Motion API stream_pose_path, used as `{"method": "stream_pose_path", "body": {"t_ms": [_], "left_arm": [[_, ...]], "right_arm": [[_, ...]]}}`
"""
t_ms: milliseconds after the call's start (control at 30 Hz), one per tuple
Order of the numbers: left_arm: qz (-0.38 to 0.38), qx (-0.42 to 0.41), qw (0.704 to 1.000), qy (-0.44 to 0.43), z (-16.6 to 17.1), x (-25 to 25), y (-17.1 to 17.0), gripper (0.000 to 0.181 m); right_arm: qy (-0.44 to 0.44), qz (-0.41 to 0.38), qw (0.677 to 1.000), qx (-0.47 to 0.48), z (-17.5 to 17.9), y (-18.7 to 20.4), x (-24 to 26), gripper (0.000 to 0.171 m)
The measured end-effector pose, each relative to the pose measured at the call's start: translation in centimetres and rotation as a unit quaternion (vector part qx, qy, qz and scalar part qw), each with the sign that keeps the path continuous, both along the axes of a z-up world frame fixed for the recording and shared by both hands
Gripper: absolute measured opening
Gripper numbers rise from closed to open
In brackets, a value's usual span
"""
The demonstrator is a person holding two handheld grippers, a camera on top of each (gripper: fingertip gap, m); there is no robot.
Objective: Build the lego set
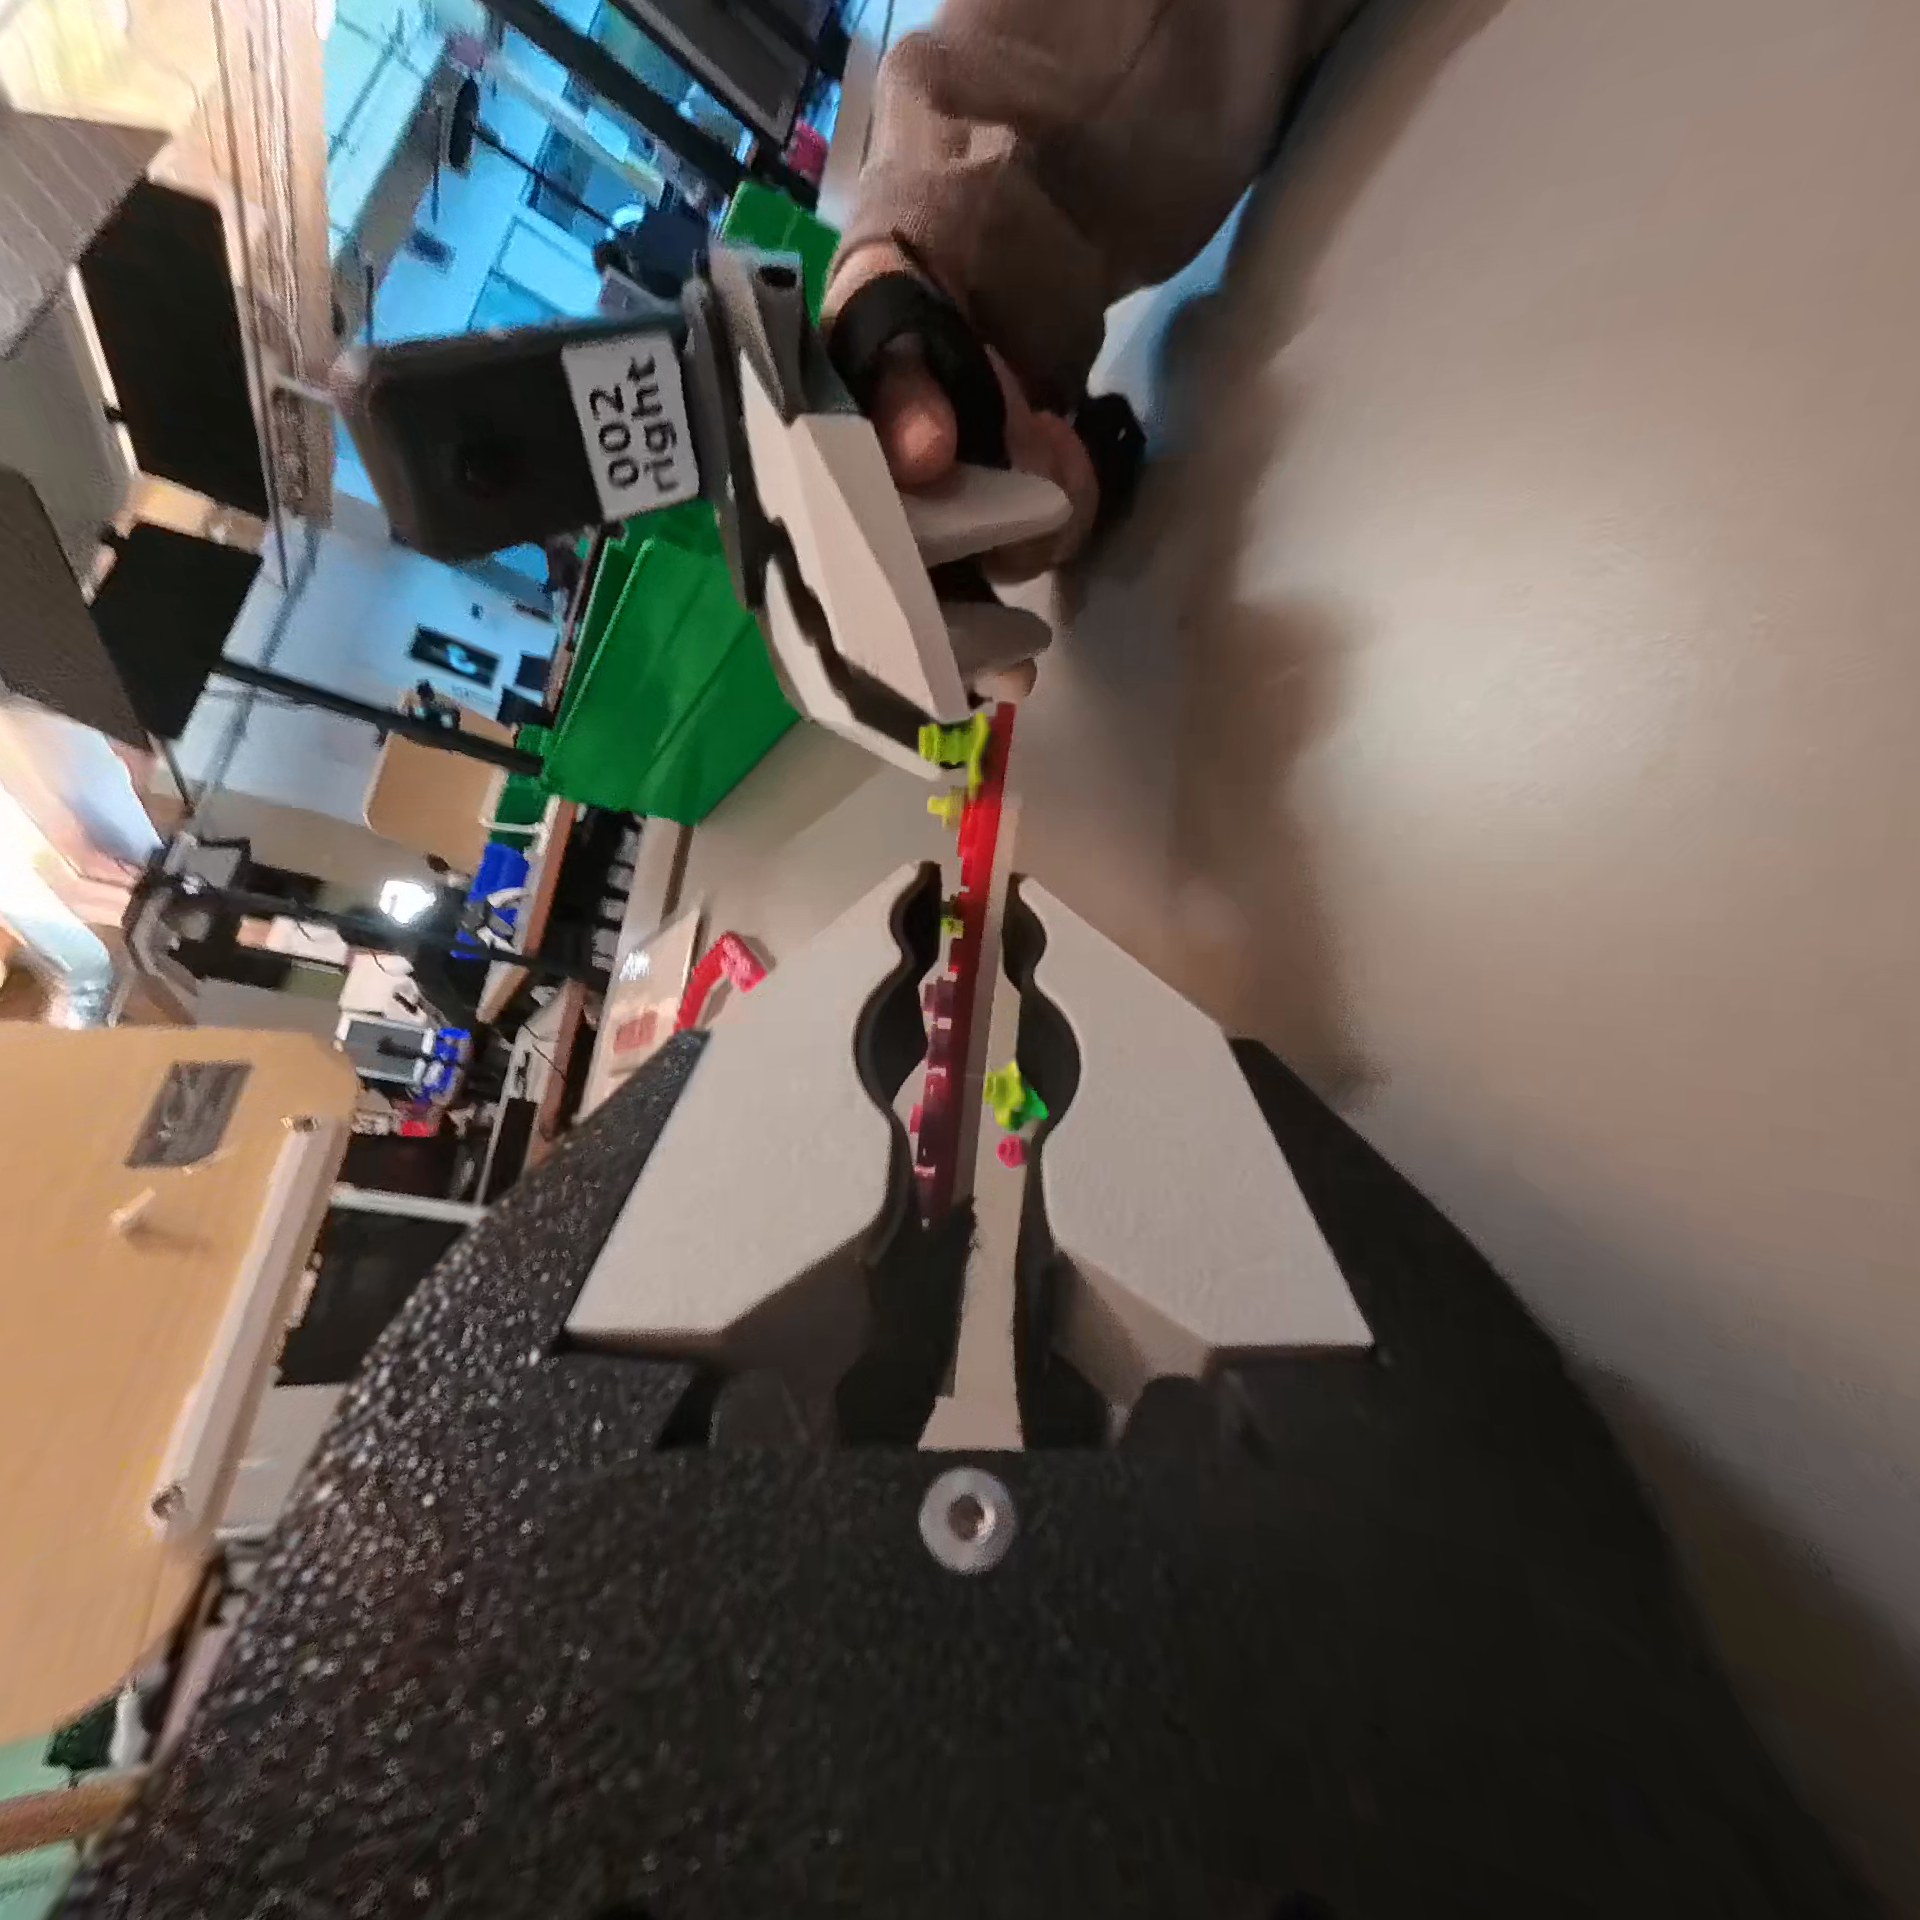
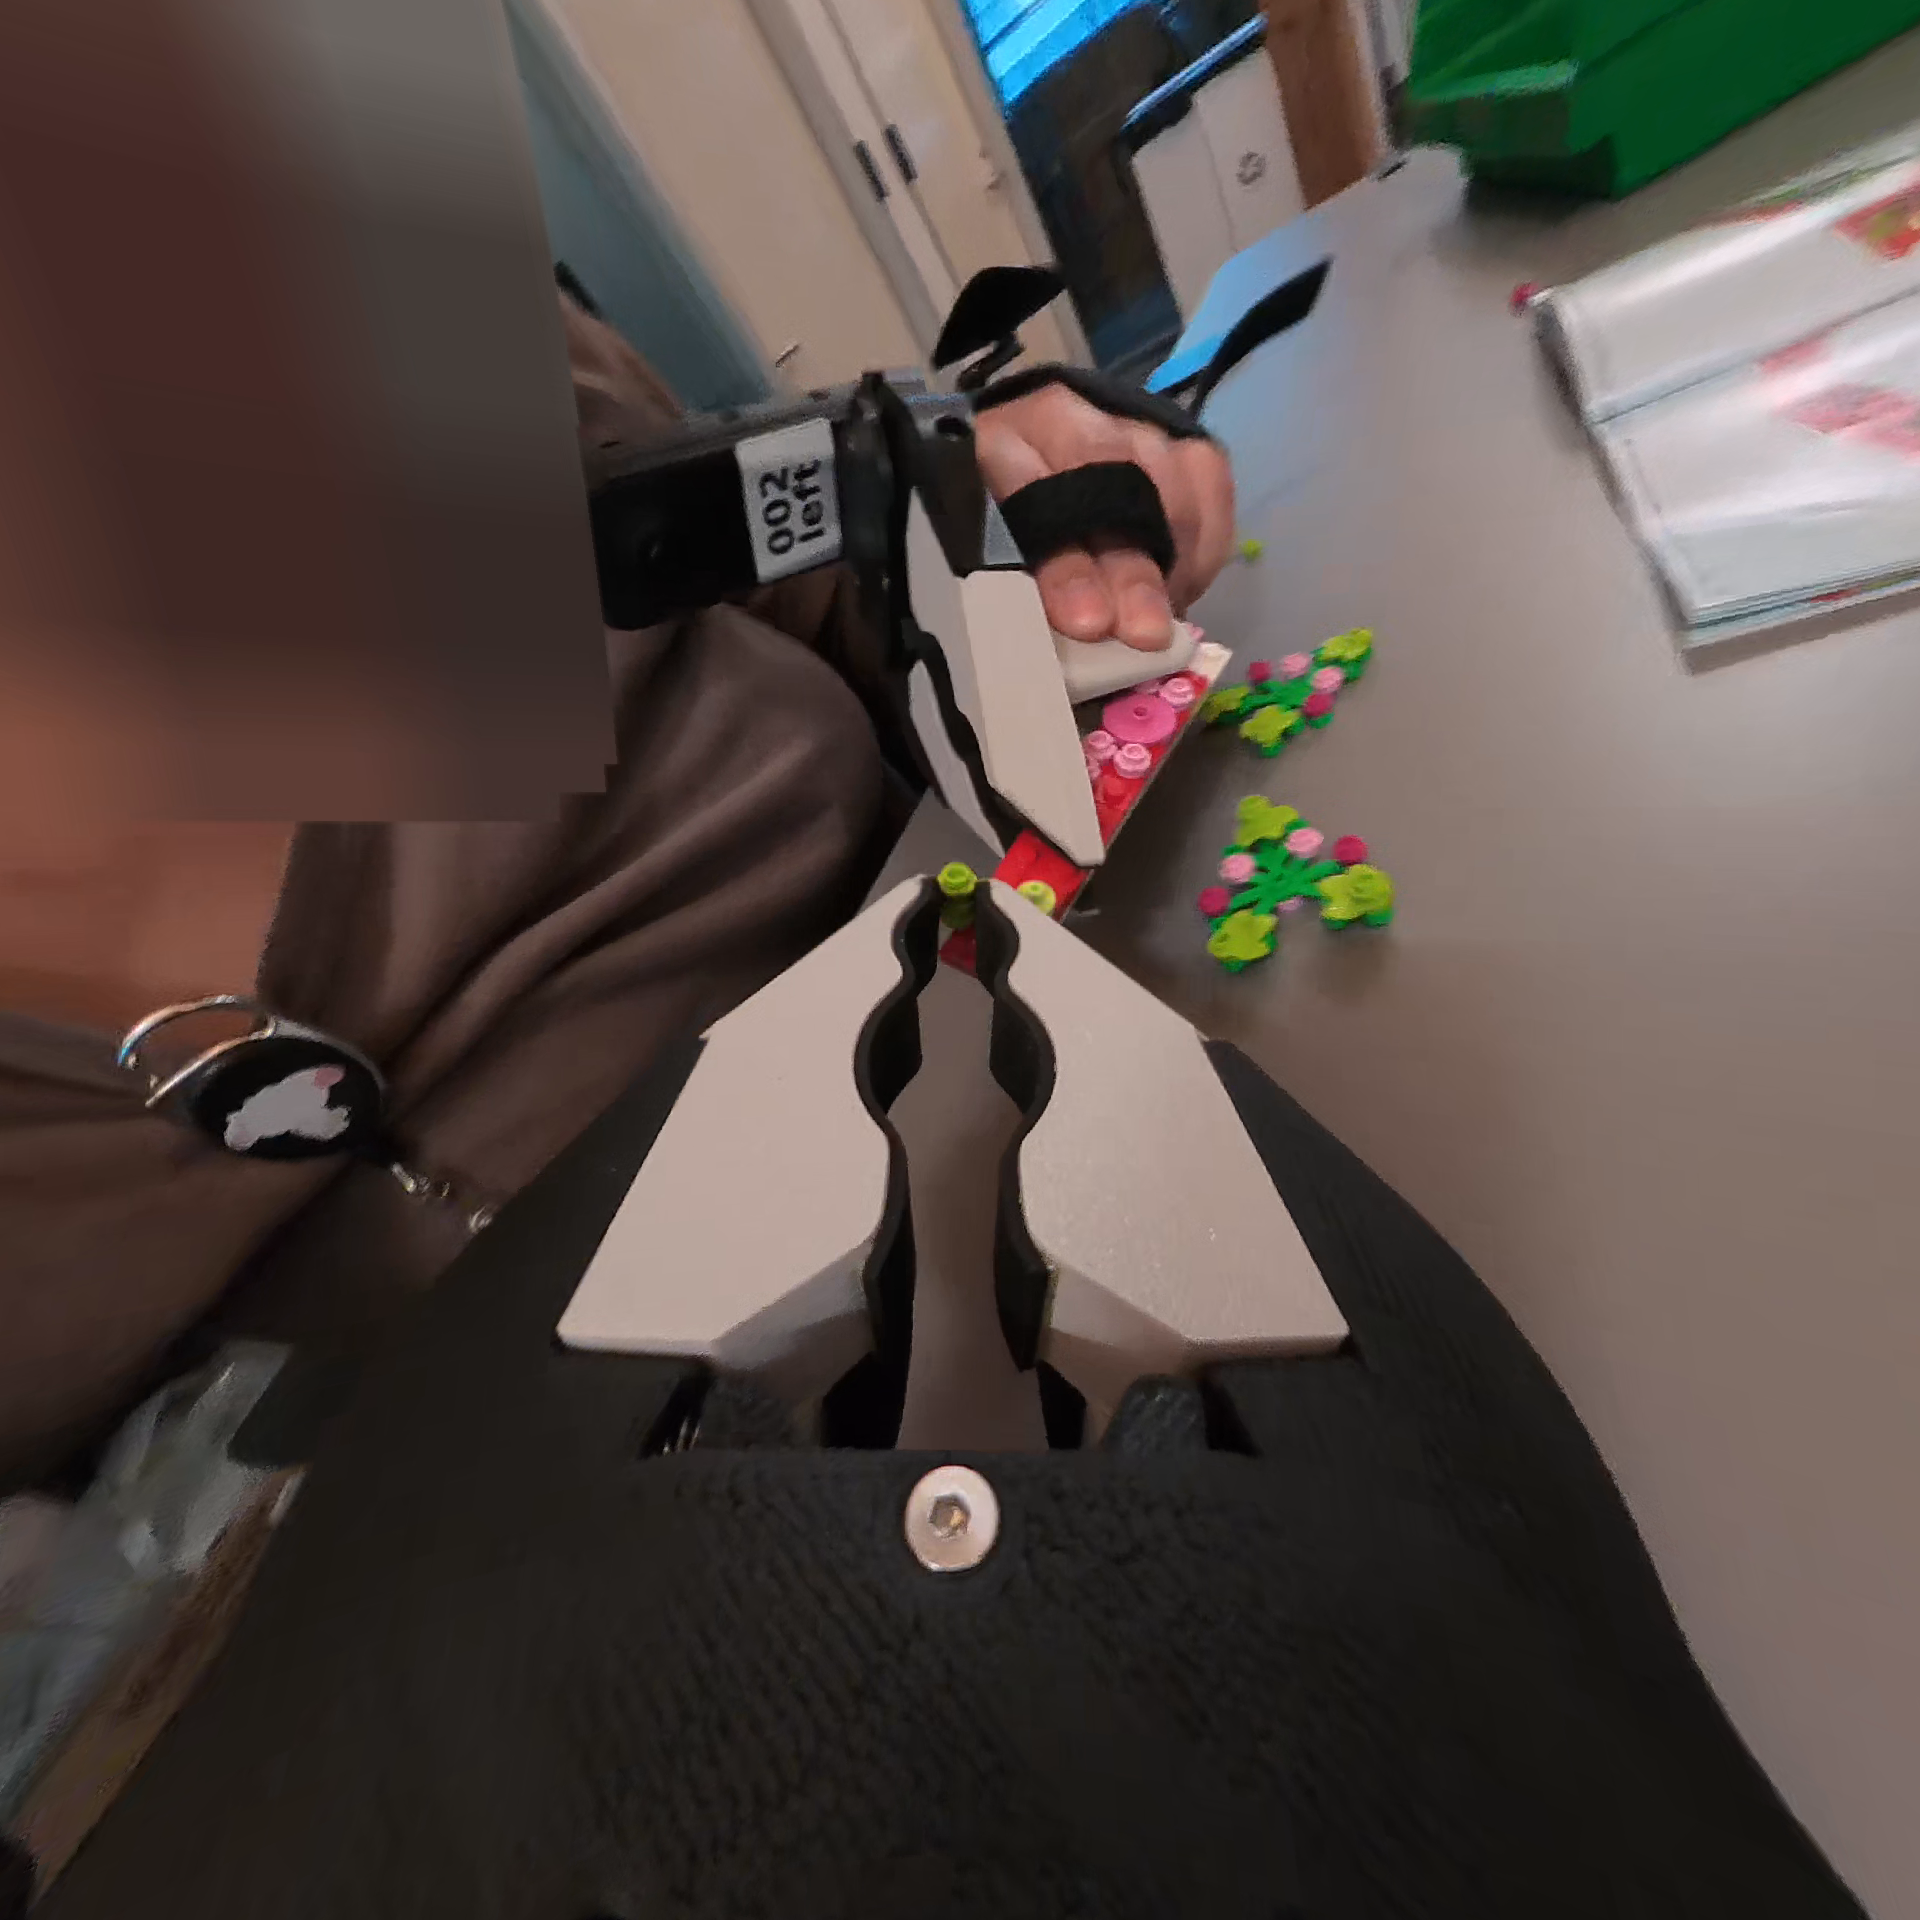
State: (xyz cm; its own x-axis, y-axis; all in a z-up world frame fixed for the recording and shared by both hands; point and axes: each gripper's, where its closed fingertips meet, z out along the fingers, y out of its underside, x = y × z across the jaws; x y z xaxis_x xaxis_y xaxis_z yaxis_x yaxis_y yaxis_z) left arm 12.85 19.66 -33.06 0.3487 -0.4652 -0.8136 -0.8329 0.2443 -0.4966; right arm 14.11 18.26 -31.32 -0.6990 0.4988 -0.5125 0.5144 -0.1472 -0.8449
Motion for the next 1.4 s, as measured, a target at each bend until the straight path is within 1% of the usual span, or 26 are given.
{"method": "stream_pose_path", "body": {"t_ms": [33, 67, 133, 200, 267, 333, 400, 433, 467, 533, 567, 633, 700, 800, 867, 967, 1067, 1200, 1300, 1400], "left_arm": [[-0.011, 0.004, 1.0, 0.01, -0.2, 0.5, -0.1, 0.008], [-0.003, 0.002, 1.0, 0.017, -0.5, 0.5, 0.1, 0.008], [-0.008, 0.004, 1.0, 0.015, -0.5, 0.6, 0.0, 0.008], [-0.001, 0.004, 1.0, 0.01, -0.4, 0.4, 0.2, 0.008], [0.016, 0.011, 0.999, 0.029, -0.6, -0.4, 0.5, 0.008], [0.033, 0.02, 0.997, 0.065, -1.2, -1.2, 0.9, 0.008], [0.041, 0.04, 0.992, 0.112, -1.6, -1.8, 1.1, 0.008], [0.046, 0.046, 0.989, 0.132, -1.9, -2.0, 1.2, 0.008], [0.052, 0.055, 0.986, 0.148, -2.0, -2.1, 1.4, 0.008], [0.066, 0.079, 0.981, 0.165, -1.6, -2.4, 1.6, 0.009], [0.075, 0.09, 0.98, 0.161, -1.1, -2.6, 1.8, 0.009], [0.094, 0.111, 0.98, 0.136, 0.0, -3.1, 2.0, 0.009], [0.123, 0.131, 0.978, 0.106, 1.4, -4.3, 2.3, 0.009], [0.17, 0.145, 0.972, 0.066, 3.0, -7.0, 2.6, 0.008], [0.203, 0.148, 0.966, 0.055, 4.0, -9.3, 2.5, 0.008], [0.244, 0.162, 0.955, 0.054, 5.9, -12.4, 1.9, 0.009], [0.239, 0.159, 0.956, 0.068, 6.2, -14.1, 1.4, 0.008], [0.201, 0.152, 0.963, 0.1, 4.8, -15.6, 1.5, 0.008], [0.164, 0.166, 0.969, 0.076, 4.3, -15.7, 1.7, 0.009], [0.141, 0.176, 0.973, 0.039, 4.1, -15.9, 2.5, 0.009]], "right_arm": [[0.001, 0.015, 1.0, 0.006, -0.1, -0.5, 0.3, 0.004], [0.003, 0.022, 0.999, 0.025, -0.5, -0.9, 0.4, 0.004], [0.032, 0.027, 0.997, 0.061, -0.5, -1.4, 0.6, 0.004], [0.042, 0.02, 0.997, 0.06, -0.2, -1.1, 0.6, 0.004], [0.055, 0.011, 0.998, 0.031, 0.7, -0.5, 0.5, 0.004], [0.082, -0.028, 0.996, 0.02, 1.4, 0.6, -0.4, 0.005], [0.117, -0.107, 0.987, 0.042, 1.9, 2.8, -1.9, 0.005], [0.143, -0.16, 0.975, 0.056, 2.4, 4.3, -2.7, 0.005], [0.169, -0.225, 0.957, 0.077, 2.9, 6.2, -3.4, 0.005], [0.211, -0.342, 0.908, 0.119, 3.8, 9.7, -4.0, 0.005], [0.232, -0.388, 0.881, 0.142, 4.2, 11.1, -3.9, 0.005], [0.285, -0.444, 0.828, 0.193, 5.2, 12.5, -3.3, 0.005], [0.342, -0.45, 0.782, 0.264, 5.5, 12.1, -2.9, 0.005], [0.388, -0.417, 0.735, 0.367, 5.0, 10.3, -3.1, 0.005], [0.399, -0.401, 0.718, 0.406, 4.6, 9.6, -3.3, 0.005], [0.382, -0.411, 0.7, 0.441, 4.0, 10.5, -3.5, 0.005], [0.367, -0.429, 0.676, 0.475, 3.7, 11.5, -3.6, 0.005], [0.342, -0.438, 0.629, 0.543, 3.0, 12.5, -3.8, 0.005], [0.311, -0.463, 0.581, 0.593, 2.8, 14.3, -3.5, 0.005], [0.269, -0.515, 0.538, 0.611, 3.1, 16.8, -2.5, 0.005]]}}
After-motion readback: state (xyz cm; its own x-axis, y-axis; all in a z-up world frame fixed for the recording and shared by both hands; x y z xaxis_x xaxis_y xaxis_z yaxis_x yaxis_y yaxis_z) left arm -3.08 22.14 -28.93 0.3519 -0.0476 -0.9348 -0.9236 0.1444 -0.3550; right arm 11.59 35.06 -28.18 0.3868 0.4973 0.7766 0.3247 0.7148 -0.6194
